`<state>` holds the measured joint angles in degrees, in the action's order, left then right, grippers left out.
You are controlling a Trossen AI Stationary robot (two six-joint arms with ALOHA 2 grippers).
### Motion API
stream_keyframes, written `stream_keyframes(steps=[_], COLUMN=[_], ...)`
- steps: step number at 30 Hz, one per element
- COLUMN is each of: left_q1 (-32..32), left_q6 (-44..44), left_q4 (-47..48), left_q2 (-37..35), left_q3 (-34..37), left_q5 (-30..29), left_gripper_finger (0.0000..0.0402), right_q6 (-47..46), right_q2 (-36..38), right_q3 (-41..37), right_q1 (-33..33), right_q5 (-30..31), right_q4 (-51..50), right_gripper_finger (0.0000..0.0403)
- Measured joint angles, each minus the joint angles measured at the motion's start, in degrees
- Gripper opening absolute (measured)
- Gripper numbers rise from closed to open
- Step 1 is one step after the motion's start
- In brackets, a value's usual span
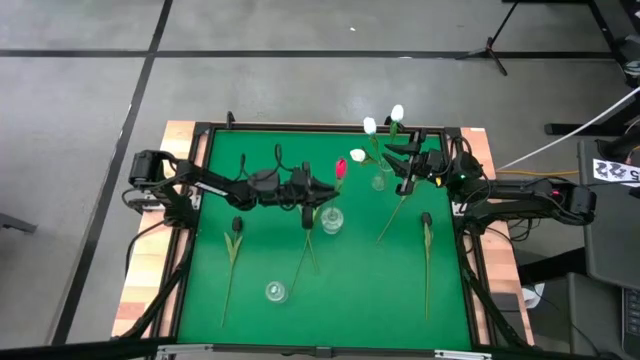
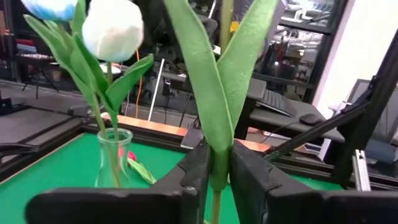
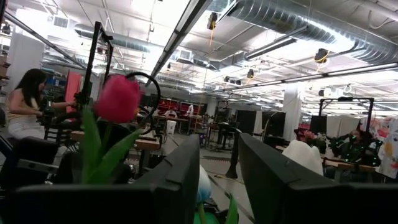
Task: Sort flowers into vase by color
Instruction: Put the top left red tulip into the middle transparent flower vase, then put the top right red tulip into the middle transparent flower vase
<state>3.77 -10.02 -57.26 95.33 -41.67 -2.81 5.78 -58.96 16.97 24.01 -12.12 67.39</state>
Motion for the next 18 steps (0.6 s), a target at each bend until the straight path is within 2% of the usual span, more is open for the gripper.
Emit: stream_keyframes(steps=[4, 10, 18], left_q1=[0.7, 2.0, 3.0], left_q6=[0.1, 0.1, 1.2], left_q4=[0.8, 2.7, 11.0], left_q2=[0.0, 0.0, -2.8], left_q3=[0.0, 0.0, 0.0], left_q5=[0.9, 9.3, 9.5], left_gripper_finger=[0.0089, 0.0156, 0.0229], right_q6=[0.4, 0.5, -1.3], right_q2=[0.0, 0.0, 3.1], right_q3=[0.0, 0.0, 0.0], right_q1=[0.0, 0.0, 0.0], right_q5=[0.0, 0.0, 0.5], right_q4=[-0.4, -3.3, -4.2], right_gripper_finger=[0.0113, 0.0113, 0.0113])
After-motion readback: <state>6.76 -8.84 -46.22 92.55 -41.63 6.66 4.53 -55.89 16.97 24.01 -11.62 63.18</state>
